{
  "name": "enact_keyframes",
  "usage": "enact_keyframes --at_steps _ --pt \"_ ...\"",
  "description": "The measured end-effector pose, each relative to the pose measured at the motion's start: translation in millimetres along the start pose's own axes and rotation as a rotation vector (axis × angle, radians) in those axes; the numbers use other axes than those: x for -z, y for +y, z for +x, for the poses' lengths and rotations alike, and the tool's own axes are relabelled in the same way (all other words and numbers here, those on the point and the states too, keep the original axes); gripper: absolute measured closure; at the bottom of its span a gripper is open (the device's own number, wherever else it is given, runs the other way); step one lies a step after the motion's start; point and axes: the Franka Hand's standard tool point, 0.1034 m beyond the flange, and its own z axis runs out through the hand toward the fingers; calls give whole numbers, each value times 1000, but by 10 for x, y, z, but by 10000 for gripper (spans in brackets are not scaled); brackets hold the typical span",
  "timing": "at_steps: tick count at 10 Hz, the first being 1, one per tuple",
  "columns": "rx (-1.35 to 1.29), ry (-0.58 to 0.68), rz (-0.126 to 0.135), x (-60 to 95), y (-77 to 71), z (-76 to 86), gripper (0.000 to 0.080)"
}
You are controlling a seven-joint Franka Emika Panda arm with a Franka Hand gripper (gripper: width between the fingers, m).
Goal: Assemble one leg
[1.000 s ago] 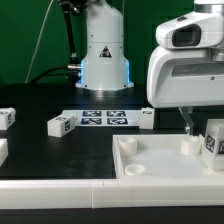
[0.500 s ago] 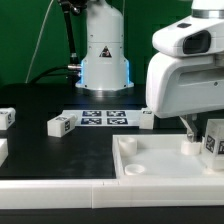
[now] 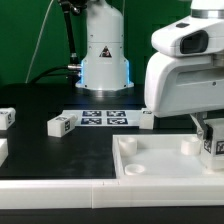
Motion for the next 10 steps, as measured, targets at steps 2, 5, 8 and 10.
enact_keyframes --at_steps 2,5,8,10 --pt "-108 0 2 0 4 0 508" --pt "-482 -10 26 -10 26 -15 508" --pt "-821 0 23 -16 30 -3 508" --pt "-1027 1 17 -16 27 -3 508"
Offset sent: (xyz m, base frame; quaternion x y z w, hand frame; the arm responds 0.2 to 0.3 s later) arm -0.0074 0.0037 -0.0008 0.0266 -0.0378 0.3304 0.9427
